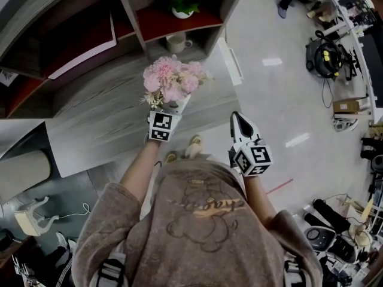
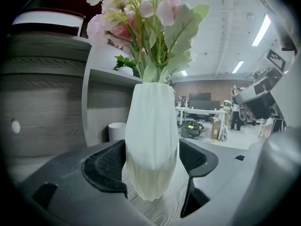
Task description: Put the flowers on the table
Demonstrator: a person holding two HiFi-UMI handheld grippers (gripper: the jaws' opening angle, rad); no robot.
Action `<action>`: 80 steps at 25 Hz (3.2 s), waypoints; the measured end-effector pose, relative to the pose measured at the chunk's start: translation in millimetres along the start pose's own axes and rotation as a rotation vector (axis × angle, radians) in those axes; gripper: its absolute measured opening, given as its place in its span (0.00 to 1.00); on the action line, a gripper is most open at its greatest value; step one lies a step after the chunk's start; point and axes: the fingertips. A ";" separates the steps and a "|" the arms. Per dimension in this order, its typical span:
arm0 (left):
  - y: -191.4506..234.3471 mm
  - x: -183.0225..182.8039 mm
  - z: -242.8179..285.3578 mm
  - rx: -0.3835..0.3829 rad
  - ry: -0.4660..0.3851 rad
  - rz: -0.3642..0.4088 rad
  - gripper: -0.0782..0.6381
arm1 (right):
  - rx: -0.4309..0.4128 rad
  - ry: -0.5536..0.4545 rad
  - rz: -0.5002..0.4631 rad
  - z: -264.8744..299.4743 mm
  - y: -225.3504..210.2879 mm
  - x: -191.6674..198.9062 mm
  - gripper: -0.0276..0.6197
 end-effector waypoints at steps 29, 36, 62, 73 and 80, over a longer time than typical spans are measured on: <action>-4.7 -20.3 -82.6 -0.011 0.004 -0.170 0.61 | -0.129 -0.027 -0.036 2.2 40.7 -0.2 0.02; 2.2 -40.9 -135.5 -0.033 -0.010 -0.228 0.61 | -0.213 -0.042 -0.064 15.2 65.7 -13.8 0.02; 41.6 -48.2 -211.2 -0.282 -0.104 -0.244 0.13 | -0.262 -0.101 -0.127 19.5 101.0 -34.5 0.02; 48.4 -45.5 -201.8 -0.293 -0.098 -0.255 0.13 | -0.274 -0.106 -0.121 26.2 95.1 -35.4 0.02; 43.2 -46.6 -199.9 -0.277 -0.102 -0.268 0.13 | -0.271 -0.104 -0.125 27.5 94.0 -35.1 0.02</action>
Point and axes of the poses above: the fingertips, and each gripper's own axes: z forward along the fingers, y to its left, x out of its underside, and after that the axes turned 6 degrees about y, right-handed
